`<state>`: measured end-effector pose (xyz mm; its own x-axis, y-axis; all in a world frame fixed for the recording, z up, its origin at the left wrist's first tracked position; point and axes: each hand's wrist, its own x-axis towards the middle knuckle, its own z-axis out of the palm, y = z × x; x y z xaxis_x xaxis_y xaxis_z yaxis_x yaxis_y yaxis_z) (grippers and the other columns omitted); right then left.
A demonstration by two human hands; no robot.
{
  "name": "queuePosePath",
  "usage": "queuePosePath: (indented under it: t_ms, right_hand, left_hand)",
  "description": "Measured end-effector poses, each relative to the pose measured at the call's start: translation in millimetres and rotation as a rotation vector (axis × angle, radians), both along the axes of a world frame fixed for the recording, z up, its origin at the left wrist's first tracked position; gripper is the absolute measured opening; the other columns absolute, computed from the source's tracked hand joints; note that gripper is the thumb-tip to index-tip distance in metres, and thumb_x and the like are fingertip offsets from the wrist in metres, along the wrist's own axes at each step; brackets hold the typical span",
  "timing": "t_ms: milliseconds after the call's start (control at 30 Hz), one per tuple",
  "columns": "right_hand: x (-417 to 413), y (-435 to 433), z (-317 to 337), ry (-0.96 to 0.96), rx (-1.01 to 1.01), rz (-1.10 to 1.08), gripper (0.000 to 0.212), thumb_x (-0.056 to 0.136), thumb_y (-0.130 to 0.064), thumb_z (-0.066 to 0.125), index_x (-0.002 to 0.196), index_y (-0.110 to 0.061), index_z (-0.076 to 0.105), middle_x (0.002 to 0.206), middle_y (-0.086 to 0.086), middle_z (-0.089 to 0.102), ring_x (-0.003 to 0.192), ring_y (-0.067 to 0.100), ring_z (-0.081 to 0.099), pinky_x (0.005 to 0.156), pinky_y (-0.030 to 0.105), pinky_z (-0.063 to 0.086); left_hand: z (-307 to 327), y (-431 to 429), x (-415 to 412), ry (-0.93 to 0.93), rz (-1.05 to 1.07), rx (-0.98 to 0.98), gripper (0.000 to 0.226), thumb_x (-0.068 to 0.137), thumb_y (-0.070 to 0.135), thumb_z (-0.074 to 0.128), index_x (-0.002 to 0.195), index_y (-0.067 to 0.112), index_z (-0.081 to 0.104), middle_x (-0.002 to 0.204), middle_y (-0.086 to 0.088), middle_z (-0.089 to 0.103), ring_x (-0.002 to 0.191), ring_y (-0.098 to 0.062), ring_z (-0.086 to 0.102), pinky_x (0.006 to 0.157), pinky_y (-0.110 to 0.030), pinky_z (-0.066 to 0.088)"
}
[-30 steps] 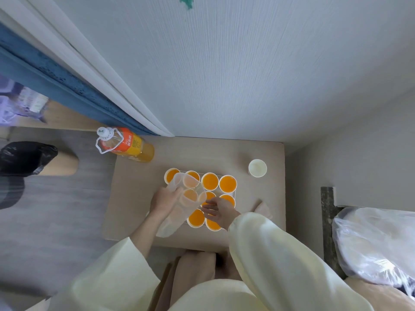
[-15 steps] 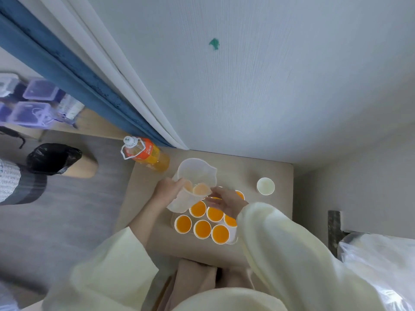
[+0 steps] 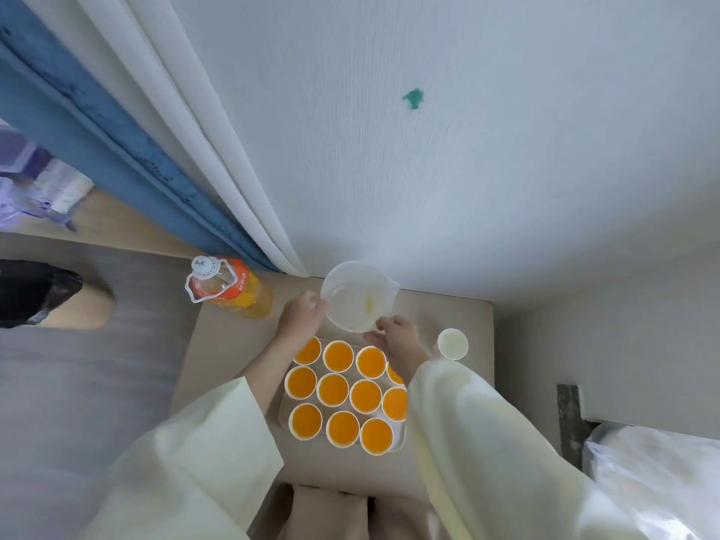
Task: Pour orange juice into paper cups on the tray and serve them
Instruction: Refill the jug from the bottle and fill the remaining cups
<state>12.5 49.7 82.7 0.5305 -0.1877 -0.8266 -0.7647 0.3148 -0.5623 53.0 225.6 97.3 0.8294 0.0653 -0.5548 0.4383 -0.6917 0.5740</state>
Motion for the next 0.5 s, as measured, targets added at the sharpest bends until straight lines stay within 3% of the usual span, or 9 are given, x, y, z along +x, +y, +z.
queuePosePath:
  t_ms: [100,267,500]
  right_hand:
    - [9,5,-14,0.038,-0.032,-0.096,0.005,0.095,-0.005,0.054,0.095,-0.008,0.058,0.089,0.012,0.07,0.079,0.023,0.073,0.079,0.032,0.059]
    - [25,10,-33,0.073,-0.093,-0.11,0.006,0.094,-0.005,0.053,0.092,-0.007,0.058,0.082,0.008,0.067,0.073,0.019,0.072,0.068,0.024,0.058]
    - [30,12,-52,0.105,-0.141,-0.097,0.005,0.094,-0.006,0.054,0.09,-0.007,0.056,0.083,0.008,0.067,0.075,0.02,0.072,0.072,0.027,0.058]
  left_hand:
    - [-20,2,14,0.032,-0.035,-0.039,0.034,0.095,0.041,0.045,0.104,0.013,0.063,0.103,-0.006,0.065,0.093,-0.024,0.059,0.075,-0.036,0.05]
    - [-41,3,33,0.103,-0.059,-0.131,0.041,0.099,0.034,0.045,0.133,0.012,0.052,0.129,-0.008,0.056,0.115,-0.026,0.053,0.09,-0.036,0.045]
    - [-67,-1,40,0.136,-0.03,-0.145,0.041,0.097,0.029,0.05,0.134,0.011,0.051,0.127,-0.01,0.058,0.11,-0.025,0.055,0.082,-0.031,0.044]
